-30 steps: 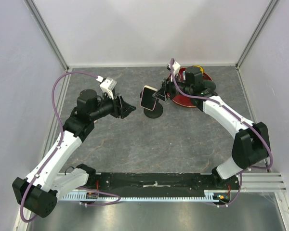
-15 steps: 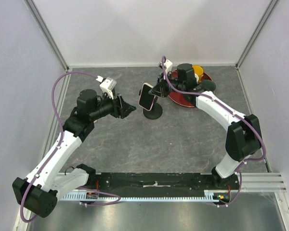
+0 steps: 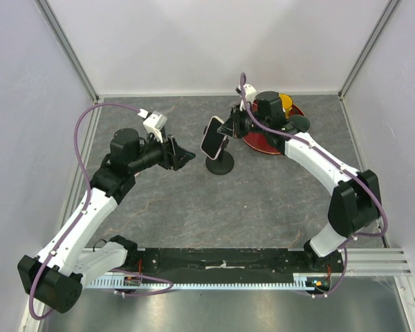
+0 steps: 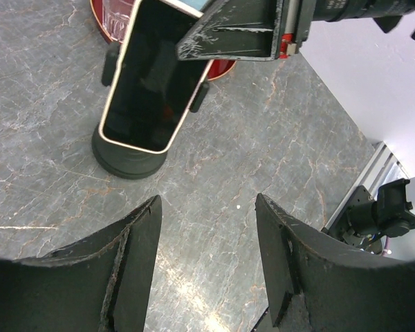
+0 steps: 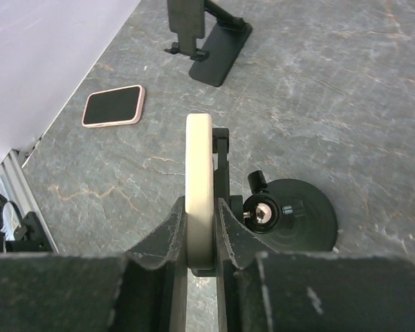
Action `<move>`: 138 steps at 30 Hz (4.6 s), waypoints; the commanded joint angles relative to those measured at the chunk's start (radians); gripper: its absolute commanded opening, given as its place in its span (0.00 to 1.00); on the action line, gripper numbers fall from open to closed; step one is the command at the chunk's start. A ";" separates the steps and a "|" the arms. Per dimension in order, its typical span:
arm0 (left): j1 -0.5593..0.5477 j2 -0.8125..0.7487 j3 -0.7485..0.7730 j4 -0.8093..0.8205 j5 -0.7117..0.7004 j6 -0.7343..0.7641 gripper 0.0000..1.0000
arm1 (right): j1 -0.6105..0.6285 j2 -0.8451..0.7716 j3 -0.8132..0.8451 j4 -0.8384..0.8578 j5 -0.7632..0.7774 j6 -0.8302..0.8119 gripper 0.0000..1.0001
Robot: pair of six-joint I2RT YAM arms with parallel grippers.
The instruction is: Place the phone on the phone stand
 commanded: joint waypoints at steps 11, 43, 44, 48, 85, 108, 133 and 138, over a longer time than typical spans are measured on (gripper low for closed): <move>0.005 -0.060 0.000 0.038 0.034 0.003 0.63 | -0.084 -0.423 -0.094 -0.242 0.557 -0.030 0.00; 0.005 -0.041 -0.014 0.061 0.066 -0.013 0.64 | -0.074 0.124 0.424 -0.450 -0.349 -0.705 0.00; 0.005 -0.040 -0.016 0.062 0.061 -0.012 0.63 | -0.071 0.159 0.526 -0.552 -0.374 -0.767 0.00; 0.005 -0.032 -0.020 0.065 0.057 -0.012 0.63 | -0.071 0.357 0.778 -0.808 -0.379 -1.066 0.00; 0.011 0.063 -0.026 0.068 0.041 -0.001 0.62 | -0.217 0.721 1.095 -0.549 -0.656 -0.917 0.00; 0.011 0.045 -0.026 0.075 0.060 -0.006 0.61 | -0.113 0.428 0.655 -0.223 0.035 -0.422 0.98; 0.037 0.041 -0.022 0.078 0.084 -0.024 0.61 | 0.269 0.213 0.268 0.085 1.181 -0.053 0.98; 0.039 0.038 -0.025 0.085 0.090 -0.027 0.61 | 0.222 0.157 0.223 0.095 0.795 -0.154 0.91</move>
